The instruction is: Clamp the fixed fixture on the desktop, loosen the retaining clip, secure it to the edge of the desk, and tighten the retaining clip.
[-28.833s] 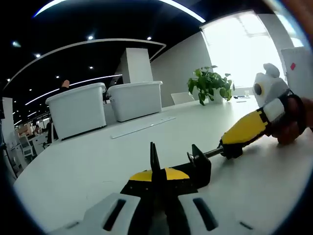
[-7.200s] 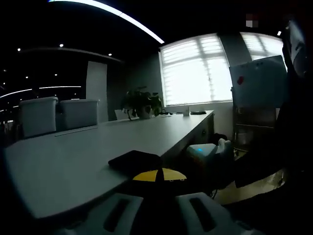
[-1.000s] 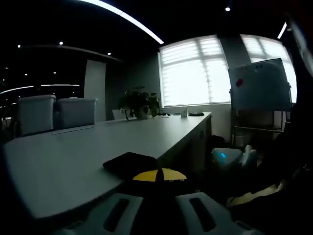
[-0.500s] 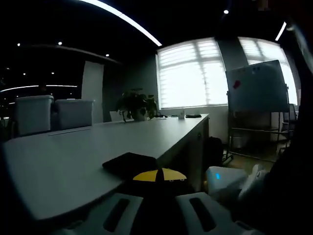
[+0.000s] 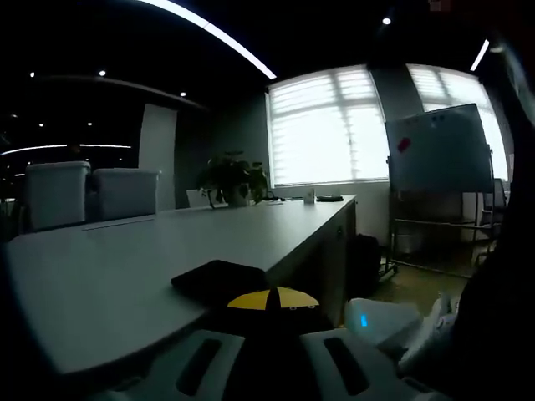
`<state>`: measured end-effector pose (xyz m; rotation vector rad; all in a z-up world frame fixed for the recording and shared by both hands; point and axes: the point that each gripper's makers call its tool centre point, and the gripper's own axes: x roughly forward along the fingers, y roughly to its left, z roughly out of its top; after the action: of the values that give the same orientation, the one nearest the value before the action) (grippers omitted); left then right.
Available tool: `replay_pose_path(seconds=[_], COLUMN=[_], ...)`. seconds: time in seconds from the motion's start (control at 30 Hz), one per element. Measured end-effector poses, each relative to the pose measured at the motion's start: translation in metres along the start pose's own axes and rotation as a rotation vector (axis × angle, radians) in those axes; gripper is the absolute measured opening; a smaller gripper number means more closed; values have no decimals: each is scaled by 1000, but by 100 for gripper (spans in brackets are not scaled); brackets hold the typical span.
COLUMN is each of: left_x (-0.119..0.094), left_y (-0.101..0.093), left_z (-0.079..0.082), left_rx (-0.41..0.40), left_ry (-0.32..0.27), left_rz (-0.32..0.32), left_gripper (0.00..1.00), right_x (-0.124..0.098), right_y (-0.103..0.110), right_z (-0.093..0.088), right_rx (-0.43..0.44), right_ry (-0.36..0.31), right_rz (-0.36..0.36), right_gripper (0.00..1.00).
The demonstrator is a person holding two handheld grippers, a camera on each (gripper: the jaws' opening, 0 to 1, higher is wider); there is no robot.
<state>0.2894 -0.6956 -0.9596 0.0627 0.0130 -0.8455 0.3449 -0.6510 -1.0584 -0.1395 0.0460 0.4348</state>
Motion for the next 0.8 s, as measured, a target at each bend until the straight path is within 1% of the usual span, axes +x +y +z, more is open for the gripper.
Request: replay_pose_path(seconds=[0.03, 0.1, 0.13, 0.2, 0.23, 0.37, 0.43, 0.5, 0.53, 0.57, 0.63, 0.7, 0.73, 0.77, 0.8], left_x=[0, -1, -1, -2, -3, -7, -7, -6, -6, -7, -6, -6, -6, -5, -5], left_y=[0, 0, 0, 1, 1, 5, 4, 4, 4, 6, 7, 6, 6, 6, 6], left_z=[0, 0, 0, 0, 1, 3, 3, 3, 3, 3, 2, 2, 2, 2, 2], left_rx=[5, 9, 7, 7, 6, -4, -2, 3, 0, 0, 4, 12, 14, 16, 19], left_ry=[1, 1, 0, 0, 0, -5, -1, 3, 5, 6, 12, 20, 23, 26, 28], left_rz=[2, 5, 6, 9, 13, 22, 26, 30, 32, 32, 34, 38, 40, 43, 46], left_gripper=[1, 1, 1, 1, 1, 1, 1, 1, 1, 1, 1, 1, 1, 1, 1], right_x=[0, 0, 2, 2, 2, 2, 3, 2, 0, 0, 0, 1, 0, -1, -2], right_y=[-3, -4, -3, -3, 0, 6, 7, 8, 10, 11, 14, 16, 19, 21, 22], right_z=[1, -2, -1, -1, -1, 0, 0, 1, 1, 1, 1, 2, 1, 1, 2], right_rx=[2, 20, 11, 9, 13, -2, -37, -78, -75, -85, -82, -105, -91, -78, -83], right_ry=[-1, 6, -2, 4, 5, -4, -10, -31, -41, -46, -43, -48, -44, -43, -48], right_rz=[-3, 14, 34, 50, 76, 223, 291, 381, 438, 462, 532, 594, 630, 680, 718], right_gripper=[28, 27, 27, 27, 27, 27, 27, 27, 27, 27, 27, 27, 27, 27, 27])
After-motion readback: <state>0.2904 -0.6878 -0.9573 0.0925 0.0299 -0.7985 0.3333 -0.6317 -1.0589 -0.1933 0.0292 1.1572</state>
